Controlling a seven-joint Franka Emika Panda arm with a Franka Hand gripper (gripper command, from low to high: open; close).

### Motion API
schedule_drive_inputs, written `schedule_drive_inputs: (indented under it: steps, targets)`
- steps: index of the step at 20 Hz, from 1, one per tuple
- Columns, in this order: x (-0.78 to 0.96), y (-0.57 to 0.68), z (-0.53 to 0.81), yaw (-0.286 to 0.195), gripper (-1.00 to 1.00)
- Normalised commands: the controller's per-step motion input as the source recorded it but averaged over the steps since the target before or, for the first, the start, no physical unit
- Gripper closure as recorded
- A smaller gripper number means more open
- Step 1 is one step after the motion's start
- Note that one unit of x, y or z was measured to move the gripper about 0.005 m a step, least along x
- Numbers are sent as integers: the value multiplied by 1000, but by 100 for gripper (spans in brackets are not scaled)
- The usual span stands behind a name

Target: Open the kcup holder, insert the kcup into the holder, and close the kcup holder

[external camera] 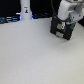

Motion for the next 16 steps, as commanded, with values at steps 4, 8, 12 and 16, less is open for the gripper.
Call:
schedule_drive_inputs:
  steps: [4, 8, 12, 16]
  targets:
    - [-738, 511, -5, 57, -100]
    - [-317, 376, 170, 24, -100]
    - [94, 107, 340, -10, -100]
    - [128, 26, 126, -28, -100]
